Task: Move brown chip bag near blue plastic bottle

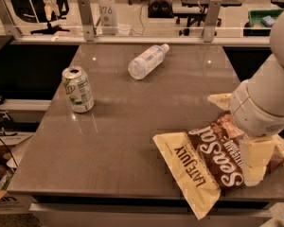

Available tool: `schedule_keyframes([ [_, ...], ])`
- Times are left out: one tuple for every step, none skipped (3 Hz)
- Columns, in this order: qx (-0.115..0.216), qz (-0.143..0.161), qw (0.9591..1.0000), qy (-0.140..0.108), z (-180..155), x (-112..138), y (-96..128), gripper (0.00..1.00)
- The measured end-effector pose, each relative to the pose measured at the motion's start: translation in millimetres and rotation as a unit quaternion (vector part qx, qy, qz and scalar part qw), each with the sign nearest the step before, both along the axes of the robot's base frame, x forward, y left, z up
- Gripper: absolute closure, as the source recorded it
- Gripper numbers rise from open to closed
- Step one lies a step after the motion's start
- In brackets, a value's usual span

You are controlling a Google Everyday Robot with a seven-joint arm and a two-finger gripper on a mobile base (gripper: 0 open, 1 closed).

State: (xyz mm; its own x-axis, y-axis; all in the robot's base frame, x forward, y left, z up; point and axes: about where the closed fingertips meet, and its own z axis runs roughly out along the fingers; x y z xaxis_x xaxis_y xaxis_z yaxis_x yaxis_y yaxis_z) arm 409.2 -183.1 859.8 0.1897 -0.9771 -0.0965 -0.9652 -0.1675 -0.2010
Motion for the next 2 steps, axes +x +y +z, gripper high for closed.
schedule_keyframes([
  [-0.018, 0.011, 0.9998, 0.002, -7.7, 1.2, -3.3, 0.00],
  [-0.043, 0.015, 0.9988, 0.017, -12.2, 1.0, -8.9, 0.18],
])
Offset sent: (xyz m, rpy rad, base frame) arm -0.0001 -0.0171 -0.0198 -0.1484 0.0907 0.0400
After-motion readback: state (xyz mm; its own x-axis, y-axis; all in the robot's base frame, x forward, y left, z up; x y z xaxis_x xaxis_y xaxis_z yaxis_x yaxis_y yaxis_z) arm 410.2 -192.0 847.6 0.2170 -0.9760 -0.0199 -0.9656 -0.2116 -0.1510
